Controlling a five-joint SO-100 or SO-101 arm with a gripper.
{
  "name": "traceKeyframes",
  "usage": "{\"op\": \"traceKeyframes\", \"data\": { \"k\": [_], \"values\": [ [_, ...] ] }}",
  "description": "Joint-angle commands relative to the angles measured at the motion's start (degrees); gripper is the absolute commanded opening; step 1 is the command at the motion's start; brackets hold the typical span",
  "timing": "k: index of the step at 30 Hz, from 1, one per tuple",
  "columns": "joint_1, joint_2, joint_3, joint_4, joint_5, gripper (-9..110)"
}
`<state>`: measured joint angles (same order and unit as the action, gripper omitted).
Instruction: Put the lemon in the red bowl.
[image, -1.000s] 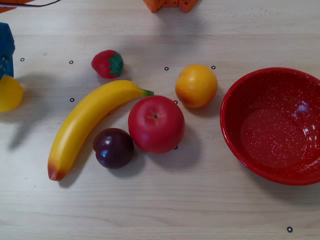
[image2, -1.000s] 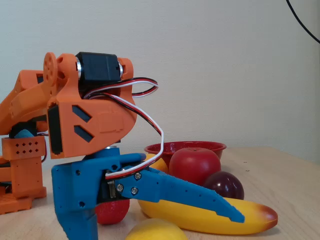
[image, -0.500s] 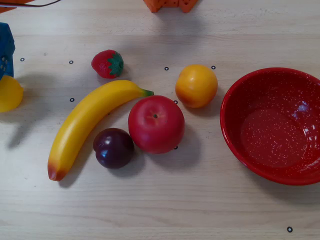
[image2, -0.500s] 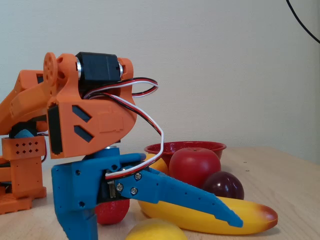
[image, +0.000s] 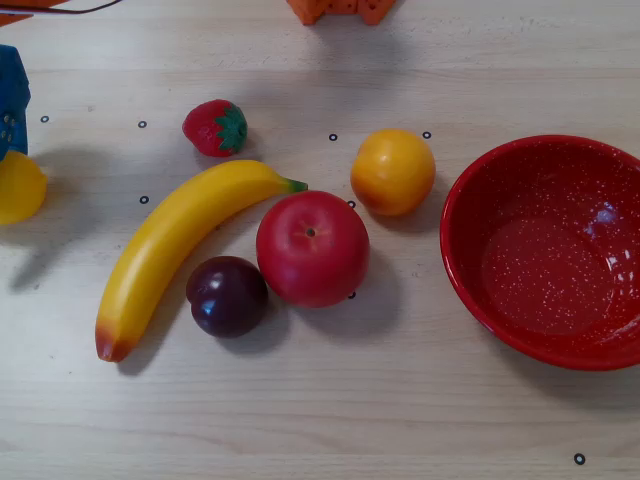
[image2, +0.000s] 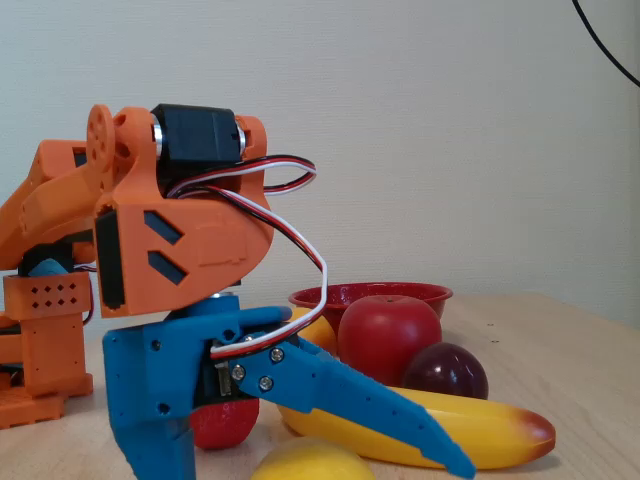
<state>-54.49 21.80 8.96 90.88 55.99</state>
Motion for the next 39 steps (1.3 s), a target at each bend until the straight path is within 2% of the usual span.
{"op": "traceKeyframes", "data": {
  "k": [1, 26, 39],
  "values": [
    [0.09, 3.43, -4.57, -0.18, 0.62, 56],
    [0.62, 3.78, -5.36, 1.32, 1.23, 37],
    [0.53, 3.87, -5.36, 1.49, 1.76, 32]
  ]
}}
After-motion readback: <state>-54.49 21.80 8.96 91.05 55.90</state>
